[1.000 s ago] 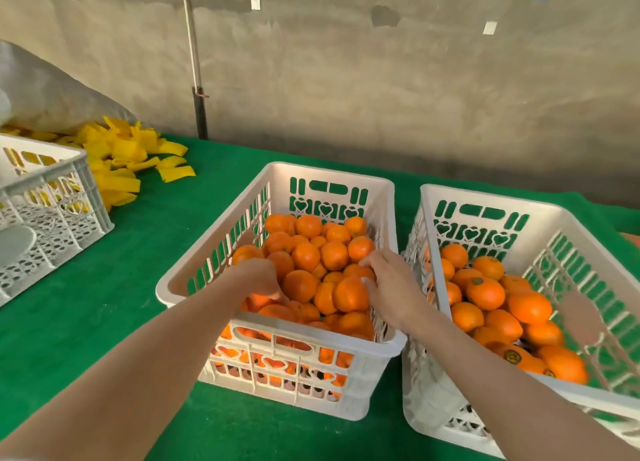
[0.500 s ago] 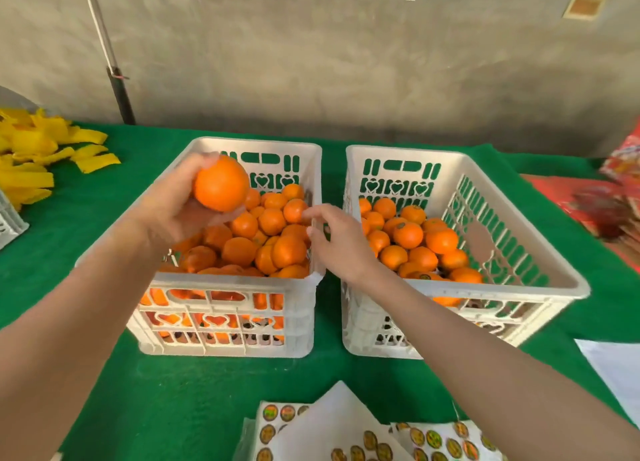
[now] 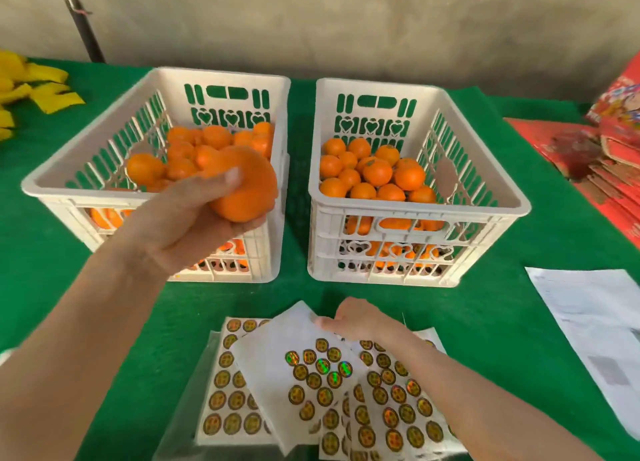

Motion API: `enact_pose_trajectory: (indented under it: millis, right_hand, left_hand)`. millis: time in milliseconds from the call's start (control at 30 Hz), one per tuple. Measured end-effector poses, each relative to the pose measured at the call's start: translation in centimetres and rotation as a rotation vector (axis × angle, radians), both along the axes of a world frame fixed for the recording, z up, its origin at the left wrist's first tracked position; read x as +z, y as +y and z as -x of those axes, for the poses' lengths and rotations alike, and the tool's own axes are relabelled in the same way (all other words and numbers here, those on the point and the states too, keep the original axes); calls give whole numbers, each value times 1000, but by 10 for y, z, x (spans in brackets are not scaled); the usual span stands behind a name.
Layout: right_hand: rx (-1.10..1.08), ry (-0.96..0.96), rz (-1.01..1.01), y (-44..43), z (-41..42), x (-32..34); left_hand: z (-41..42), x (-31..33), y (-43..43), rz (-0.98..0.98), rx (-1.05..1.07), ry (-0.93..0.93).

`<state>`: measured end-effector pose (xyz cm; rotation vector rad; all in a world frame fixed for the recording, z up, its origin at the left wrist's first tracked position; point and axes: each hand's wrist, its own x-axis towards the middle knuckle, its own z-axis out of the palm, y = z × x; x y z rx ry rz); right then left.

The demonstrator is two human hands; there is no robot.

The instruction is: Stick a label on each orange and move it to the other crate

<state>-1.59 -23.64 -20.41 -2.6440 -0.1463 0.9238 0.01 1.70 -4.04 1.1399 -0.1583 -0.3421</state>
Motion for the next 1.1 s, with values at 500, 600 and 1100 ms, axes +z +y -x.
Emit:
enact_pose_trajectory:
  millis: [500,600,1100]
  right_hand:
    - [-192,-36,-593,-8,12,31]
    - [-270,-44,-719,-14,10,46]
    - [-300,-165,-830,-32,10,66]
  left_hand:
    - [45,-80,-40,-310,102,325]
    - [40,-85,-45,-370,-3,337]
    - [24,-94,-61,-268,47,364]
